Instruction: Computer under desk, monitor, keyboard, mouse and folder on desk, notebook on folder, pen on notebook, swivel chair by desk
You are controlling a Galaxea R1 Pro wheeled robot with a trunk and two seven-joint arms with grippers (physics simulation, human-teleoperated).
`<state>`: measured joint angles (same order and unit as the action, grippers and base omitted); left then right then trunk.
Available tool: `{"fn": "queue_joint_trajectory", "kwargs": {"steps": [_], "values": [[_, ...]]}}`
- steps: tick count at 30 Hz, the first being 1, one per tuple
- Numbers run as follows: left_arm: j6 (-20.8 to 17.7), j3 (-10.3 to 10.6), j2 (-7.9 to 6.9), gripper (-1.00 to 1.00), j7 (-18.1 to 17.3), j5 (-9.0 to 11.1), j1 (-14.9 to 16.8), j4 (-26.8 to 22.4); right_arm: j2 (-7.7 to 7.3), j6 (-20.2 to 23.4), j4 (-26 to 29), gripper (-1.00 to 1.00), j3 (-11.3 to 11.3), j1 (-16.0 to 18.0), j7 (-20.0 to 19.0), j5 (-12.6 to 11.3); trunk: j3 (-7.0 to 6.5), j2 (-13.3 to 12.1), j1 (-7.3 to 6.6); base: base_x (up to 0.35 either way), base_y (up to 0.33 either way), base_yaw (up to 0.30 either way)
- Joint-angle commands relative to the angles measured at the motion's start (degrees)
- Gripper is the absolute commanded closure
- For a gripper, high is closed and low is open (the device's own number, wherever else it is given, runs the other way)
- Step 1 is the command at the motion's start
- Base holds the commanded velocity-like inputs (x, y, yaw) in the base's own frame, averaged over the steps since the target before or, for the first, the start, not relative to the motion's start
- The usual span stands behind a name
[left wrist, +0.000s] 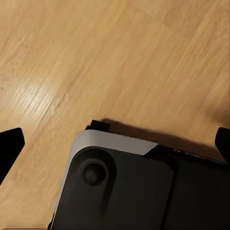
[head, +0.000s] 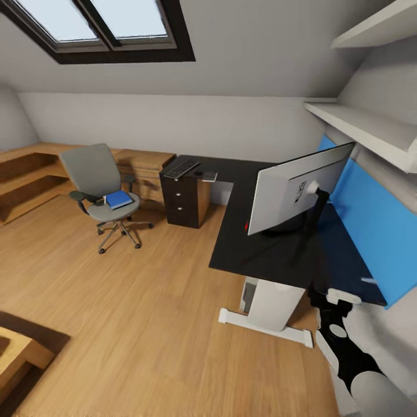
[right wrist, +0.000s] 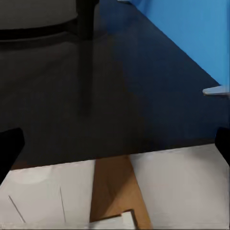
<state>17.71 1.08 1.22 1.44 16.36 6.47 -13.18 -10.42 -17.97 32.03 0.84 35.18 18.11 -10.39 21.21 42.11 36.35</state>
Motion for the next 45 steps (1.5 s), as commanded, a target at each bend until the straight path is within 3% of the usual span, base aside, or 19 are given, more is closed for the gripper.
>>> {"fn": "queue_joint_trajectory", "kwargs": {"steps": [1, 8, 14, 19, 22, 27, 31, 40, 45], "values": [[0.3, 0.2, 0.01, -1.00, 0.1, 0.2, 0.0, 0.0, 0.31, -0.3, -0.5, -1.00, -0.1, 0.0, 0.0, -0.6, 0.07, 0.1, -0.02, -0.312, 0.167, 0.000], [1.0, 0.3, 0.03, -1.00, 0.1, 0.1, 0.0, -0.6, 2.94, -0.5, -4.8, -1.00, 0.0, 0.0, -0.2, -0.5, 0.07, 0.1, -0.02, -0.312, 0.171, 0.000], [1.1, 0.2, -0.04, -1.00, 0.1, 0.2, 0.0, -2.7, 4.86, -1.1, -15.7, -1.00, 0.0, 0.0, -0.8, -0.5, 0.07, 0.1, -0.02, -0.227, 0.139, 0.000], [2.4, 0.0, 0.00, -1.00, 0.1, 0.4, 0.0, -2.8, 8.57, -4.8, -28.4, -1.00, 0.0, -0.1, -1.3, -0.4, 0.07, 0.1, -0.02, -0.047, 0.029, 0.000], [5.6, 0.1, 0.01, -1.00, 0.1, 0.4, 0.0, -1.0, 10.42, -6.5, -31.2, -1.00, 0.0, -0.4, -2.1, -0.3, 0.07, 0.1, -0.02, -0.013, 0.008, 0.000], [10.1, 0.1, 0.00, -1.00, 0.1, 0.2, 0.0, 1.7, 11.98, -7.4, -32.8, -1.00, 0.0, -3.0, -6.9, -0.2, 0.07, 0.1, -0.02, -0.004, 0.002, 0.000], [10.9, 0.1, -0.04, -1.00, 0.1, 0.2, 0.0, 2.1, 12.20, -7.6, -33.1, -1.00, 0.1, -4.6, -10.5, -0.2, 0.07, 0.1, -0.02, 0.000, 0.000, 0.000], [11.1, -0.1, -1.35, -1.00, 0.1, 0.4, 0.0, 2.3, 12.82, -8.2, -33.2, -1.00, 0.1, -7.3, -11.9, -0.6, -0.09, 0.1, -0.02, 0.000, 0.000, 0.000], [11.1, -0.1, -1.52, -1.00, 0.1, 0.5, 0.0, 2.3, 13.78, -11.1, -33.3, -1.00, 0.1, -7.8, -11.9, -0.7, -0.47, 0.1, -0.02, 0.000, 0.000, 0.000]]}}
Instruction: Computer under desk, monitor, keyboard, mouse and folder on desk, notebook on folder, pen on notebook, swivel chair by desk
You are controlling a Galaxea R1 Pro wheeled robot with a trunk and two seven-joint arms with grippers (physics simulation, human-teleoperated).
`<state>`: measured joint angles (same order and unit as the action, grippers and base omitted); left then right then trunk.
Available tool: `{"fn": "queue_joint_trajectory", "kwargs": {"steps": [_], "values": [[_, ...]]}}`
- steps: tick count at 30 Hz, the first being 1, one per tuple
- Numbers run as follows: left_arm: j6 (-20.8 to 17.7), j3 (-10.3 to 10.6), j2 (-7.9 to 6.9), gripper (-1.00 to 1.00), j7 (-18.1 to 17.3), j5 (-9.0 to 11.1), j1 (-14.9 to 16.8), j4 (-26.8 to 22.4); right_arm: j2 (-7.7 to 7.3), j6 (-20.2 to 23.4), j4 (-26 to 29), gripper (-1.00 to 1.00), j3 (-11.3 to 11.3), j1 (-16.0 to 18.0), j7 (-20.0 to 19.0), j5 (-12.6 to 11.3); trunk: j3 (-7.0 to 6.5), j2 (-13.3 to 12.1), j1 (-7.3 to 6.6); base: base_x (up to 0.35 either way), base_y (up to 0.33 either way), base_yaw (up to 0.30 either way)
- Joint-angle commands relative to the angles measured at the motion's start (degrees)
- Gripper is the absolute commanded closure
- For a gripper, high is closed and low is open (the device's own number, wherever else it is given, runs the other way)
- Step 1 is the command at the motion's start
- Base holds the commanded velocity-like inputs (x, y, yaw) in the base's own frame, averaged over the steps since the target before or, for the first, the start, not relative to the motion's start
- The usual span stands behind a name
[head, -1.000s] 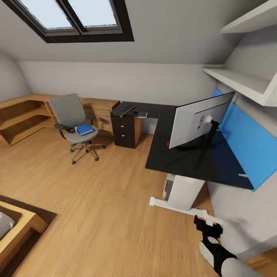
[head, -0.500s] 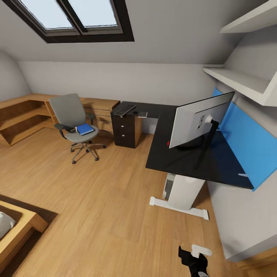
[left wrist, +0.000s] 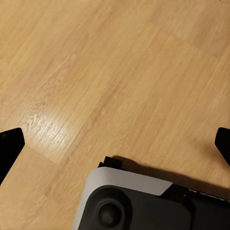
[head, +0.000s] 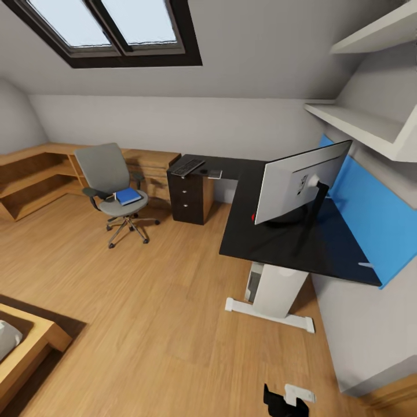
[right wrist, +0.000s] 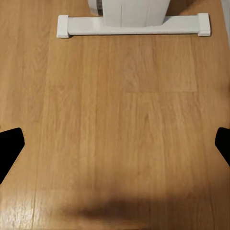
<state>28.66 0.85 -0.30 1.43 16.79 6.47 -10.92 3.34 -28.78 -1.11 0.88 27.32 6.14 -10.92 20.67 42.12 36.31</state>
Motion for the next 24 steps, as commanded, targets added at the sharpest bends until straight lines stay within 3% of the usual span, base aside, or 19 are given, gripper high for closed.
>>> {"fn": "queue_joint_trajectory", "kwargs": {"steps": [1, 19, 24], "values": [[0.2, 0.1, -0.01, -1.00, 0.1, 0.1, 0.0, 0.0, 0.16, -0.6, -0.1, -1.00, 0.1, -0.1, 0.0, -0.2, -0.02, 0.1, 0.01, 0.000, 0.000, 0.000], [0.2, 0.1, -0.05, -1.00, 0.1, -0.1, 0.0, 0.0, 0.89, -1.9, 0.0, -1.00, 0.1, -1.0, 0.1, -0.2, -1.64, 0.1, 0.01, 0.000, 0.000, 0.000], [0.1, 0.2, 0.02, -1.00, 0.4, -0.1, 0.0, 0.0, 0.82, -1.9, 0.0, -1.00, 0.1, -1.0, 0.0, -0.2, -1.68, 0.1, 0.01, 0.000, 0.183, -0.074]]}}
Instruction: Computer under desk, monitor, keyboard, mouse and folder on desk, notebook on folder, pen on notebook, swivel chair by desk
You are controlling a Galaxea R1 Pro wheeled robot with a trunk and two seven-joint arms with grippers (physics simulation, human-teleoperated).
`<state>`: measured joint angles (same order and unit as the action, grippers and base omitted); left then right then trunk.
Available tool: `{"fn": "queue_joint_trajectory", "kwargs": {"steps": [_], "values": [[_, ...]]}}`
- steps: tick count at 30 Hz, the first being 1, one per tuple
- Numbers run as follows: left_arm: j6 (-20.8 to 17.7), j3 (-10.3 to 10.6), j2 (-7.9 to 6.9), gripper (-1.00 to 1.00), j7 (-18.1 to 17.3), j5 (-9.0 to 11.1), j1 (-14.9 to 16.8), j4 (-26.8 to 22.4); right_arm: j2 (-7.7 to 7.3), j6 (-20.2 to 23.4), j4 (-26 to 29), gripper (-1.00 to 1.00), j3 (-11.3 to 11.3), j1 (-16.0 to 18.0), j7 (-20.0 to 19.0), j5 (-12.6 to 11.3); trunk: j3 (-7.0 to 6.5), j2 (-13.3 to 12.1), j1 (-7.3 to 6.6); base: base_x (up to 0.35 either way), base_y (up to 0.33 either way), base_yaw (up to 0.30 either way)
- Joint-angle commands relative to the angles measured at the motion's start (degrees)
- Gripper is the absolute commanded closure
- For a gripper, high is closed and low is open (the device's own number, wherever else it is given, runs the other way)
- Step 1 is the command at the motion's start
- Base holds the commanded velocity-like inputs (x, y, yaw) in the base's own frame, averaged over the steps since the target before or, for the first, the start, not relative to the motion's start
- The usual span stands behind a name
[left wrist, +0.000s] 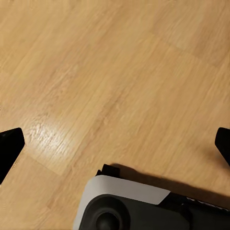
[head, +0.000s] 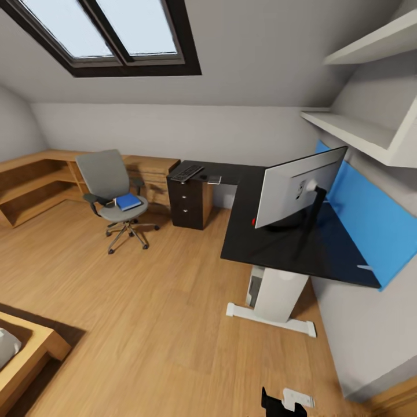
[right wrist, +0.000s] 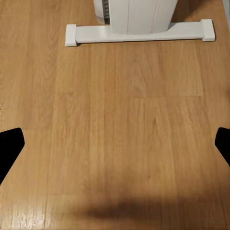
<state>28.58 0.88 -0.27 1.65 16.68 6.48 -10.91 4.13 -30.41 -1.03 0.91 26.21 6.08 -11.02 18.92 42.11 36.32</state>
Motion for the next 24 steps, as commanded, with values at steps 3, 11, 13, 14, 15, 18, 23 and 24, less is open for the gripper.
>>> {"fn": "queue_joint_trajectory", "kwargs": {"steps": [3, 11, 13, 14, 15, 18, 23, 24], "values": [[0.1, 0.2, 0.04, -1.00, 0.2, 0.0, 0.0, 0.0, 0.01, -0.3, -0.1, -1.00, 0.1, 0.1, 0.1, -0.1, 0.03, 0.1, 0.01, 0.000, 0.284, -0.215], [0.0, 0.2, 0.12, -1.00, 0.1, 0.0, 0.0, 0.0, -0.26, -0.3, -0.1, -1.00, 0.1, 0.1, 0.1, 0.0, -0.13, 0.1, 0.01, 0.000, 0.133, -0.248], [-0.1, 0.2, 0.14, -1.00, 0.2, 0.0, 0.0, 0.1, -0.35, -0.3, -0.1, -1.00, 0.1, 0.1, 0.1, 0.0, -0.17, 0.1, 0.01, 0.000, 0.023, -0.256], [-0.2, 0.3, 0.19, -1.00, 0.2, 0.1, 0.0, 0.3, -0.36, -0.3, -0.1, -1.00, 0.1, 0.1, 0.1, 0.0, -0.19, 0.1, 0.01, 0.000, 0.013, -0.257], [-0.3, 0.3, 0.21, -1.00, 0.2, 0.1, 0.0, 0.5, -0.36, -0.3, -0.1, -1.00, 0.1, 0.1, 0.1, 0.0, -0.22, 0.1, 0.01, 0.000, 0.010, -0.257], [-0.4, 0.3, 0.25, -1.00, 0.2, 0.1, 0.0, 2.5, -0.27, -0.3, -0.1, -1.00, 0.1, 0.1, 0.1, 0.1, -0.28, 0.1, 0.01, 0.000, 0.006, -0.257], [-0.5, 0.3, 0.12, -1.00, 0.4, 0.1, 0.0, 7.8, -0.25, -0.3, -0.1, -1.00, 0.1, 0.1, 0.1, 0.1, -0.39, 0.1, 0.01, 0.000, 0.002, -0.257], [-0.5, 0.3, 0.19, -1.00, 0.4, 0.1, 0.0, 8.5, -0.25, -0.3, -0.1, -1.00, 0.1, 0.1, 0.1, 0.1, -0.41, 0.1, 0.01, 0.000, 0.001, -0.257]]}}
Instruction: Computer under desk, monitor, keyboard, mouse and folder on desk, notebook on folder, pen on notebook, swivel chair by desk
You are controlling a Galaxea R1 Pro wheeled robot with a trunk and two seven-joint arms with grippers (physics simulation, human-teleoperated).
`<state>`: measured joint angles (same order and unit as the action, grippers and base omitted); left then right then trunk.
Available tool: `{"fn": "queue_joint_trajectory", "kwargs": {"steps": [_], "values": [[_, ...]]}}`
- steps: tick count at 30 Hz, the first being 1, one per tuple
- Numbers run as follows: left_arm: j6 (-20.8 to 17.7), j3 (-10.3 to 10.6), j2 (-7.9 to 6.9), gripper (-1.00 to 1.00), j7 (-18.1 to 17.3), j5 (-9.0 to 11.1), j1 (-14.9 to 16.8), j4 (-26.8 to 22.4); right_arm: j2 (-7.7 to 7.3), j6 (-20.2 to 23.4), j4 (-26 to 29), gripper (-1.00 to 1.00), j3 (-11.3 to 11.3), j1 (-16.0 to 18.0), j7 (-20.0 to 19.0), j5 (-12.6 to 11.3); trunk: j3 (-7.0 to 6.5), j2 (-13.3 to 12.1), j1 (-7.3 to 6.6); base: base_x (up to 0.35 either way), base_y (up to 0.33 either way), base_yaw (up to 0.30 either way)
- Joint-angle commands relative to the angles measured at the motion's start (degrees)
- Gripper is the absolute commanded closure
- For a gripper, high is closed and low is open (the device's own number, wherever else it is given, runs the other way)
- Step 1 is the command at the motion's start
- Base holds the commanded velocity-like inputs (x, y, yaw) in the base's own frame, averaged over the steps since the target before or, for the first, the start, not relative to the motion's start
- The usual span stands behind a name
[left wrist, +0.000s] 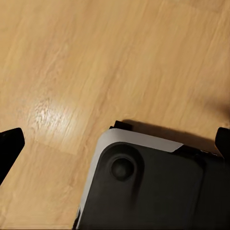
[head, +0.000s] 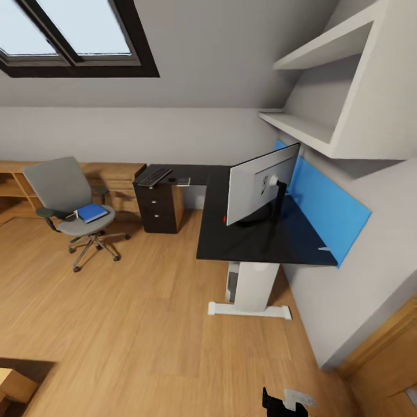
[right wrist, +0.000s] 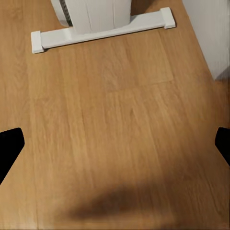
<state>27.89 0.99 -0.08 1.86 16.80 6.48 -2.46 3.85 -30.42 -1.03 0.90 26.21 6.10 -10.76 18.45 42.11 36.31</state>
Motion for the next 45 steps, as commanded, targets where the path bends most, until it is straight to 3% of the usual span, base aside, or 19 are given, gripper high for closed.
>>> {"fn": "queue_joint_trajectory", "kwargs": {"steps": [1, 20, 45], "values": [[0.2, 0.1, 0.05, -1.00, 0.2, 0.0, 0.0, 0.3, 0.02, -0.2, -0.1, -1.00, 0.1, 0.1, 0.0, -0.1, 0.05, 0.1, 0.01, 0.000, 0.000, -0.258], [0.1, 0.0, 0.34, -1.00, 0.0, 0.0, 0.0, 1.2, 0.09, -0.2, -0.1, -1.00, 0.0, 0.1, 0.0, 0.0, -0.36, 0.1, 0.01, 0.000, 0.000, -0.250], [0.2, 0.0, 0.33, -1.00, 0.1, 0.0, 0.0, 1.2, 0.55, 0.0, -0.1, -1.00, 0.0, 0.1, 0.4, -0.1, -0.38, 0.1, 0.01, 0.000, 0.000, -0.011]]}}
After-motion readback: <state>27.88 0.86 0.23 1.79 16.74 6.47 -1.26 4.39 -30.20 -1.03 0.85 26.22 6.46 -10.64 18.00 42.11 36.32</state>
